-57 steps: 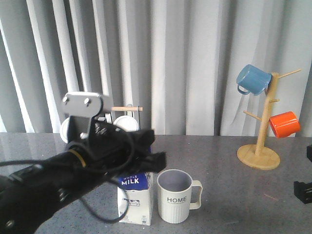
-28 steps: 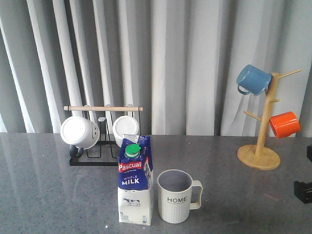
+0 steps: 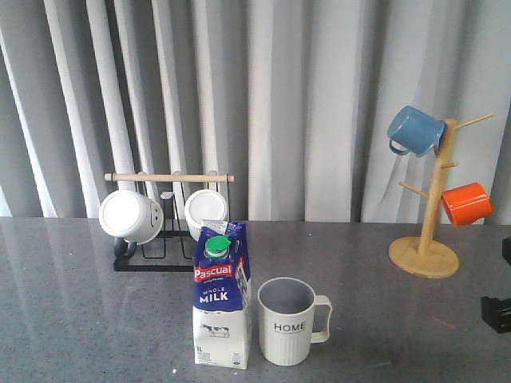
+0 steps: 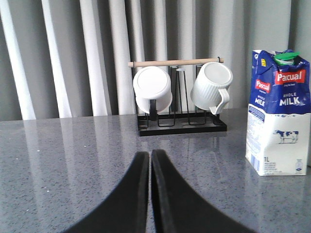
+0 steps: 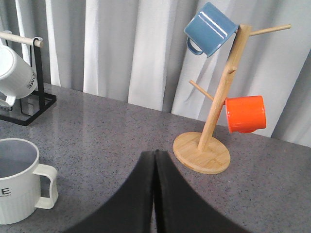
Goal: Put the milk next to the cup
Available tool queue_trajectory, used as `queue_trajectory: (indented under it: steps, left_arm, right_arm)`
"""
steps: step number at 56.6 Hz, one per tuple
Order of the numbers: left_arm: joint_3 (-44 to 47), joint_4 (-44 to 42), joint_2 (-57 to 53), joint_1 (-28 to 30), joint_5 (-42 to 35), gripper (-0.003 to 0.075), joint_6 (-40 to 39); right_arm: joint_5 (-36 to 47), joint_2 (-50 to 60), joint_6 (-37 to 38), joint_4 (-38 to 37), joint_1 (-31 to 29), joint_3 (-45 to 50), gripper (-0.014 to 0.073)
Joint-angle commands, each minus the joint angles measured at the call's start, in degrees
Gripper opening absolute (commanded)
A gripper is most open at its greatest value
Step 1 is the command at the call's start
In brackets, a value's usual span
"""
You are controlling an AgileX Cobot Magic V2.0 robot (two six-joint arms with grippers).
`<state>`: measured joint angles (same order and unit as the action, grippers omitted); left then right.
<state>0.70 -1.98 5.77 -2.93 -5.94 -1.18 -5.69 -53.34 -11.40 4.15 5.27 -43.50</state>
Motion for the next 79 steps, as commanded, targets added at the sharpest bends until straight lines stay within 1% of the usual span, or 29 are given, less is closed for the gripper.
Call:
queue_trajectory:
  steps: [1, 8, 14, 79]
  left_arm:
    - [-0.47, -0.77, -2.97, 1.55, -1.11, -0.0006, -0.05]
    - [-0.47, -0.66, -7.53, 2.78, 3.49, -0.0006, 0.05]
    - [-0.47, -0.61, -7.21, 3.50, 4.40, -0.0006, 0.18]
    - [-0.55, -0.56, -7.16, 3.50, 4.35, -0.0006, 0.13]
  right_arm:
    - [4.31, 0.65, -0.09, 0.14, -0.23, -1.75, -0.0008]
    - [4.31, 0.65, -0.09, 0.14, -0.23, -1.75, -0.0008]
    - [4.39, 0.65, -0.09, 0.14, -0.23, -1.75, -0.0008]
    - [4.35, 0.65, -0.09, 0.14, -0.23, -1.75, -0.0008]
